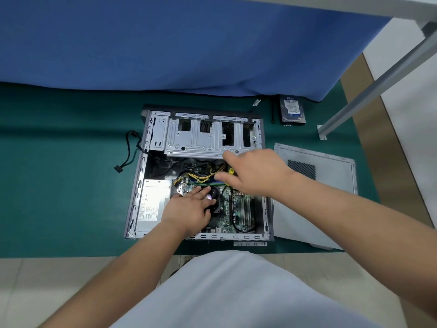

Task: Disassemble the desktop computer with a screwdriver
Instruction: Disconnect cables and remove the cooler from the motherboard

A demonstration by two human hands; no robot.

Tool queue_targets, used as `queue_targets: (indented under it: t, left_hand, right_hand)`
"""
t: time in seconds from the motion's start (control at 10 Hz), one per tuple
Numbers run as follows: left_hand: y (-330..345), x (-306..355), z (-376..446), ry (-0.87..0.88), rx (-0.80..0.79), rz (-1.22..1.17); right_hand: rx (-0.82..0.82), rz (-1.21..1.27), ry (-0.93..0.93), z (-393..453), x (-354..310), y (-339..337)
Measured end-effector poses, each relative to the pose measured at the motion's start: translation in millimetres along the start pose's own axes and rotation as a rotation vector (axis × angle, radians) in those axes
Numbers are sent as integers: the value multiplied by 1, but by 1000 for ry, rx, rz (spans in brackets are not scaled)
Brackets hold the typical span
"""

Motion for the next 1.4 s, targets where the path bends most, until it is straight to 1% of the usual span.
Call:
queue_targets:
  t: [0.1, 0.2, 0.3, 0.4, 0.5, 0.6, 0.7, 0.8, 0.9, 1.0, 1.1, 1.2, 1.3, 1.4]
  left_hand:
    - [0, 0, 0, 0, 8, 1]
    - [0, 1, 0, -1, 12, 1]
    - [-1, 1, -1, -2, 20, -4]
    - [-1, 1, -1, -2, 22, -3]
    - [-1, 0, -1, -1, 21, -2]
    - [-1, 0, 0, 0, 21, 1]
    - [-1, 0, -1, 1, 24, -1]
    - [-1, 1, -1, 0, 27, -7]
    - [-2, 0, -2, -2, 28, -6]
    - [-2, 1, -1, 2, 25, 0]
    - [-1, 1, -1, -3, 24, 2]
    - [-1, 0, 0, -6, 23, -3]
    - [0, 0, 0, -5, 20, 0]
    - [0, 0, 0, -5, 21, 6]
  right_hand:
    - [56, -64, -97, 1, -10, -2]
    - [73, 20, -276, 0, -20, -8]
    - [73, -20, -76, 5, -9, -8]
    - [54, -108, 70, 8, -4, -3]
    - [52, -43, -209, 7, -16, 1]
    - [36, 20, -365, 3, -21, -4]
    - [37, -37, -111, 5, -10, -7]
    - [34, -137, 66, 4, -7, -7]
    - [23, -69, -78, 7, -15, -3]
    - [-3, 25, -303, 6, -25, -8]
    - [30, -18, -146, 9, -18, -11]
    - [12, -105, 85, 9, -13, -9]
    - [16, -92, -72, 12, -20, -5]
    - [-12, -17, -342, 9, -30, -8]
Point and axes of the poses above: each hand's wrist, its own z-axis towards the middle knuckle, its own y-axis out of the palm, x = y × z, the point moved 7 cm from there along z, towards the middle knuckle, and after that the axes turned 11 degrees about -z, right-handed, at the moved point
